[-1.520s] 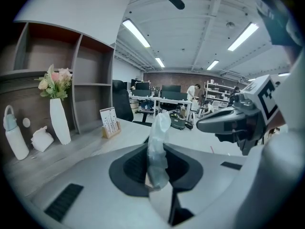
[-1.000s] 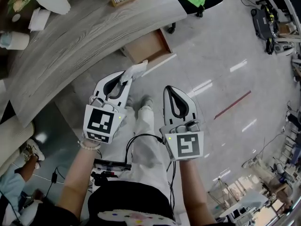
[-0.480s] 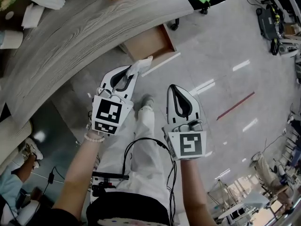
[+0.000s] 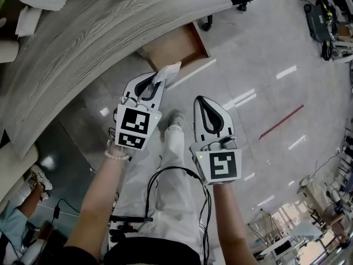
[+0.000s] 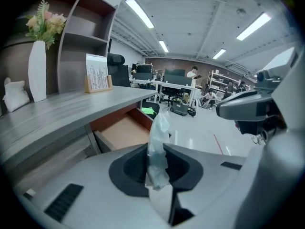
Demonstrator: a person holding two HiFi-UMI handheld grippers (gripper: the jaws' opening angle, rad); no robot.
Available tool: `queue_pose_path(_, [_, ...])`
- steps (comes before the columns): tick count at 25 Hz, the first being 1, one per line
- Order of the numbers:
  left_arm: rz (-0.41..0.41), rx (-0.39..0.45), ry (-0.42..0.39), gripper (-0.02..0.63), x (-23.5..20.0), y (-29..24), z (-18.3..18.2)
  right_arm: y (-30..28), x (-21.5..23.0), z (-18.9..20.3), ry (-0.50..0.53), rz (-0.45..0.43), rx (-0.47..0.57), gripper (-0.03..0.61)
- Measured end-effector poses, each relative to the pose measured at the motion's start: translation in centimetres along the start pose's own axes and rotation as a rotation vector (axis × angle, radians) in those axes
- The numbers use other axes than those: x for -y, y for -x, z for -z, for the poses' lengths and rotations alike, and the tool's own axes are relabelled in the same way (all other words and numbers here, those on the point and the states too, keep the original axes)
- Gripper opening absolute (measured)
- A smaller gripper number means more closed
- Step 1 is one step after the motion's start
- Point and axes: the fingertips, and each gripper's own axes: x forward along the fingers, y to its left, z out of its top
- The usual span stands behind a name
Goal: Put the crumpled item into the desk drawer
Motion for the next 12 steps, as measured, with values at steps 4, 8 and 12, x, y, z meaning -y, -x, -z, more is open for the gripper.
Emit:
queue_pose_path(4, [0.011,-0.023,-0.009,0.061,-0.2,-1.7,1.2,-0.5,-0.2,0.9,-0.009,-0.017,-0.004,0.003])
queue_pose_path(8, [0.028,-0.043,-0.014,0.063,0.0,-3.3,2.0,-0.8,0.4,1.7,-0.007,0.002,-0.023,0.003])
queue_pose_path(12, [0.034,-0.071,-0.024,0.063,0.2,-4.7,2.7,-1.0,0.8,2.3,-0.003,0.013,-0.035,0.003])
